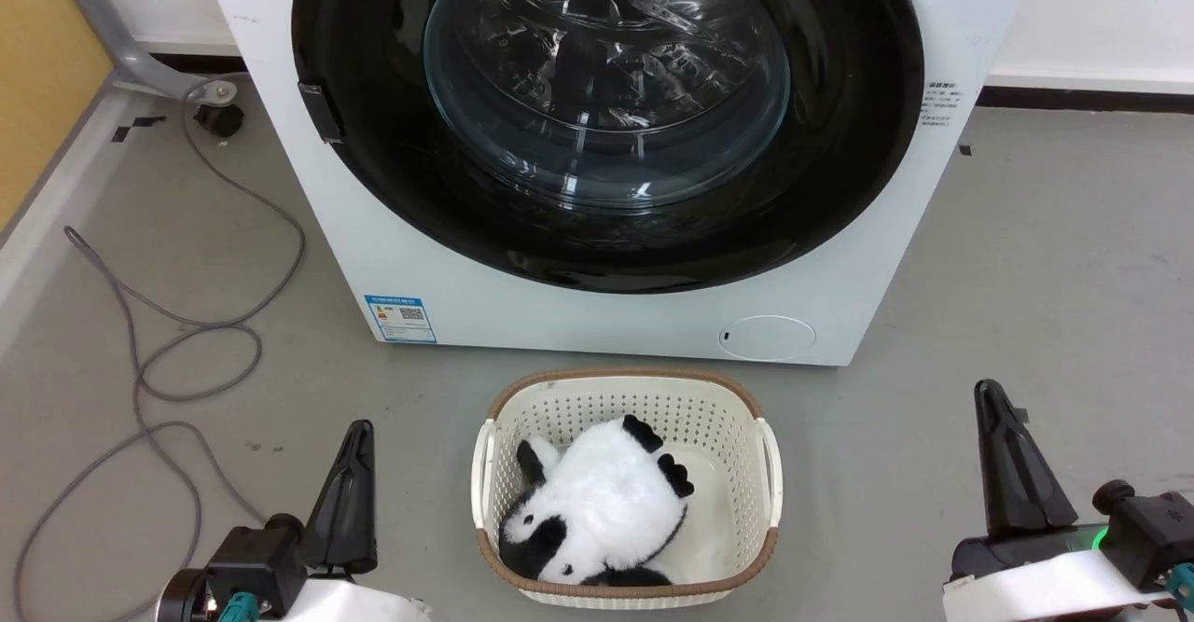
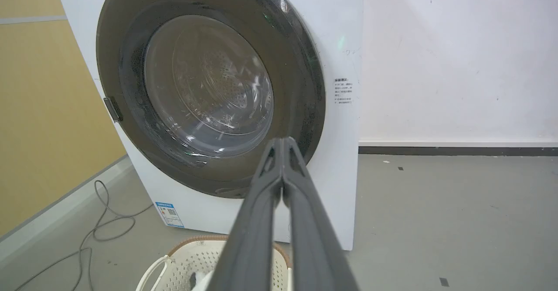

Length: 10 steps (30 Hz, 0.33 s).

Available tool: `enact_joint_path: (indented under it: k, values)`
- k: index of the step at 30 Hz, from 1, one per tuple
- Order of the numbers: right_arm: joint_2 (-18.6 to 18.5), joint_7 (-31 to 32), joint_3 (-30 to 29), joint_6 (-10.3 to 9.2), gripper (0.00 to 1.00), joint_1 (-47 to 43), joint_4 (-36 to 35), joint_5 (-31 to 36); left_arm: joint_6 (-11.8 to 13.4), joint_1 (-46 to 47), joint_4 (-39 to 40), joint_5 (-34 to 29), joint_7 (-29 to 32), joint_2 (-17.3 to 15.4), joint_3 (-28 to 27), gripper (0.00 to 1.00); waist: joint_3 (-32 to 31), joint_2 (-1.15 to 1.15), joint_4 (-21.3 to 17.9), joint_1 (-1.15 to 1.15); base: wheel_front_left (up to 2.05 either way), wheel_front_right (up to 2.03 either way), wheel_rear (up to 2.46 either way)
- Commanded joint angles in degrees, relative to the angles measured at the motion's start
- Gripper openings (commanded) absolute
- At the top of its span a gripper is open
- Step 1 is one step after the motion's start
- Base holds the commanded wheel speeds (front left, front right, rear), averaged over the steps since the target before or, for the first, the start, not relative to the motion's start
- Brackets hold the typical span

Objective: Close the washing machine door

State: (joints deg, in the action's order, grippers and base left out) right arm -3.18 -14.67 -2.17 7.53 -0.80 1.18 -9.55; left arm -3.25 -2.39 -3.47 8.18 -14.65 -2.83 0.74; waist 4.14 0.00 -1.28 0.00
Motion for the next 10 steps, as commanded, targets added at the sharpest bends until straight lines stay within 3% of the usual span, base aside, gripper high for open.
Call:
enact_joint_path:
  k: [1,10]
  values:
    - [0.0,0.19,0.02,0.0,0.0,0.01,-0.02,0.13,0.05,0.03,0.05,-0.11,0.21,0.0,-0.04,0.0,-0.05,0.0,0.02,0.0,0.0,0.0,0.0]
    - [0.03,1.25,0.18,0.0,0.0,0.07,-0.1,0.82,0.28,0.2,0.3,-0.7,1.26,0.0,-0.09,0.0,-0.35,0.0,0.11,0.0,0.0,0.0,0.0]
